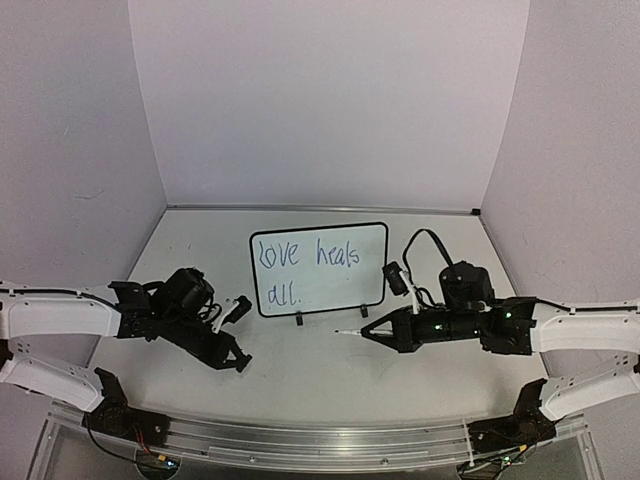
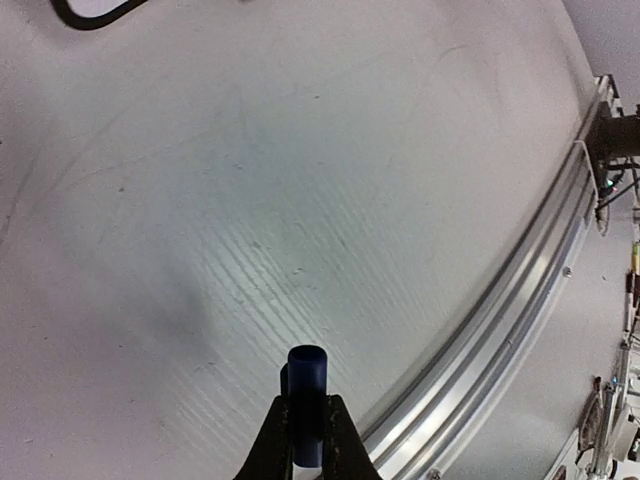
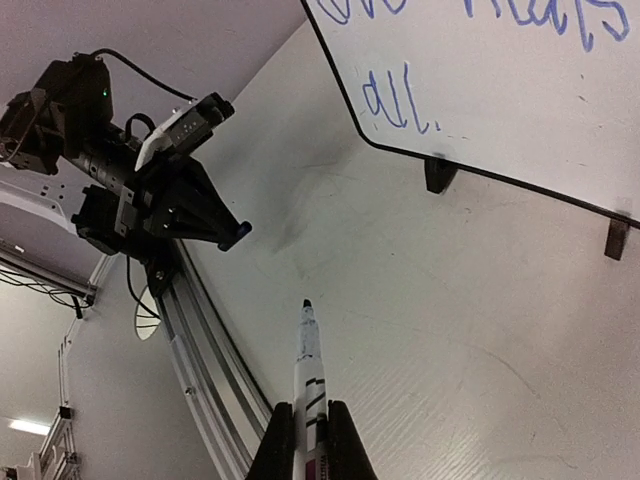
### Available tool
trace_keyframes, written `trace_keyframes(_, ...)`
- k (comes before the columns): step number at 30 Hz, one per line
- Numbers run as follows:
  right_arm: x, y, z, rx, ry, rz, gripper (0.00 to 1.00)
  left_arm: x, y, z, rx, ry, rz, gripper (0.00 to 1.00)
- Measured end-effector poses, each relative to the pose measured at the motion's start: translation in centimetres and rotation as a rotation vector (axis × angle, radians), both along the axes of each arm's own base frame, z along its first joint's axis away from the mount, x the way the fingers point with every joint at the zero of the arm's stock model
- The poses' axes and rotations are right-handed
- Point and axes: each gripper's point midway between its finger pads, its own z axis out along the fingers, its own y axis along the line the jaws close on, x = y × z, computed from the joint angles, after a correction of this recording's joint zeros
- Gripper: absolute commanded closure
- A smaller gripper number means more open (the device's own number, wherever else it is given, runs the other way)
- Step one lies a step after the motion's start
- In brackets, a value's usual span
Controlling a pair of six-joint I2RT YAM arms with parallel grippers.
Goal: Write a sentence on the whiteboard
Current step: Pick up the pen cap from the corner of the board, then insert the whiteboard marker without the cap into the pen cap.
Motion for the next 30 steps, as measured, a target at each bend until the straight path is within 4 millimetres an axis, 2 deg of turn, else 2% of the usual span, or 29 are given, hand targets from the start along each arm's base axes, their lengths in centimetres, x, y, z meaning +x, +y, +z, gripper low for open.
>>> trace_keyframes(7,-1.2,1.5,1.4,0.081,0.128,0.198,1.0,-1.5,-3.0,3.8,-0.154,0.016,-0.154,1.0)
trace_keyframes(13,-2.7,3.1,2.9,0.132,0.202,0.343,1.0,-1.0,-7.0,9.8,-0.252,-0.049,-0.32,1.0)
trace_keyframes(16,-3.2,3.6,3.5,0.149,0.23,0.389,1.0,-0.8,-8.4,11.7,-0.281,-0.097,-0.426,1.0)
trace_keyframes(19,-3.6,3.8,4.0,0.163,0.25,0.416,1.0,-0.9,-9.1,12.0,-0.28,-0.125,-0.518,1.0)
trace_keyframes(24,-3.4,3.6,4.3,0.169,0.262,0.407,1.0,-2.2,-9.0,10.7,-0.244,-0.132,-0.63,1.0)
trace_keyframes(30,-3.2,3.3,4.5,0.172,0.275,0.392,1.0,-3.8,-9.2,10.3,-0.247,-0.15,-0.707,1.0)
